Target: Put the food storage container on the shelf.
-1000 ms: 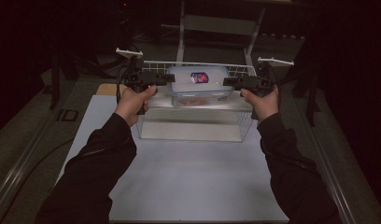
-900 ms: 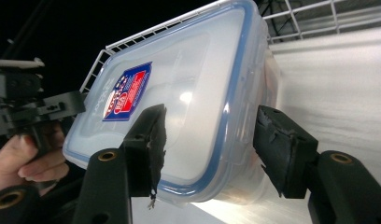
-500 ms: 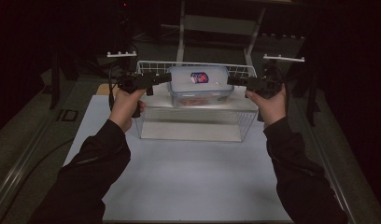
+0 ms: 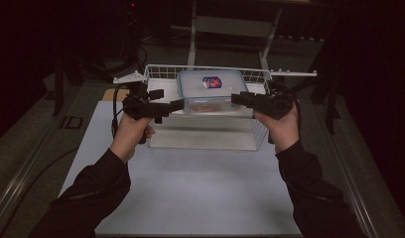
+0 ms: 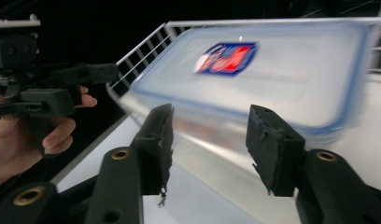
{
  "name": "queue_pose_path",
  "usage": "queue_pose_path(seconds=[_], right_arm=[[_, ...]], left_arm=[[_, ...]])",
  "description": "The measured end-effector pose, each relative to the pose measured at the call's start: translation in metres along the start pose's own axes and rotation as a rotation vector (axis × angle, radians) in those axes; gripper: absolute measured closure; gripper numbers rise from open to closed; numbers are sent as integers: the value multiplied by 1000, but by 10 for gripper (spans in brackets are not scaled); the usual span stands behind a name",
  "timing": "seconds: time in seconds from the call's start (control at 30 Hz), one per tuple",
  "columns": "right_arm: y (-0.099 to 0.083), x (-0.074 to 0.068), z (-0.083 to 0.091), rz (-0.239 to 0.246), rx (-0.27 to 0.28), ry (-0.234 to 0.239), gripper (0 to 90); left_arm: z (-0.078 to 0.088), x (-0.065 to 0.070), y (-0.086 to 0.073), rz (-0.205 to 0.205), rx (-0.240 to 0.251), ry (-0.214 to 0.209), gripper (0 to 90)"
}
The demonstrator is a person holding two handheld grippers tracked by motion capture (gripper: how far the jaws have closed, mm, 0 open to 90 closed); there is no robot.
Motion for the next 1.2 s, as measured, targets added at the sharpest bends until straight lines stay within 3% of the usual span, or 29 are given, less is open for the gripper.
queue_pose_path(seconds=[0.07,0.13,0.2,0.23,0.33,0.5,0.8,0.9,1.2], right_arm=[[-5,-6,-4,20,-12,3,634],[-10,-10,-8,31,-20,-3,780],[-14,-12,-14,35,-33,0,885],[-16,-12,-17,36,-41,4,897],[-20,-15,-27,52,-58,2,898],[-22,-18,-43,57,-84,9,898],[-16,-13,-69,51,-111,-15,899],[-15,-9,-76,20,-122,0,899],[-8,-9,-87,24,-128,-15,897]], left_arm=[[4,3,-7,-12,6,-5,1],[7,5,-16,-24,17,-15,1],[10,7,-26,-50,16,-2,1],[11,9,-31,-65,11,9,1],[13,14,-46,-107,-12,23,0],[17,19,-66,-149,7,50,1],[12,22,-86,-135,-15,33,1],[11,22,-89,-134,-25,32,1],[9,23,-90,-141,-34,36,1]])
Point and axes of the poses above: each handheld gripper's, and its own axes: z roughly backward along the jaws, y roughly out of its top, x roughly to its right, the point moved 1 cm from there along -z, roughly forward along the jaws
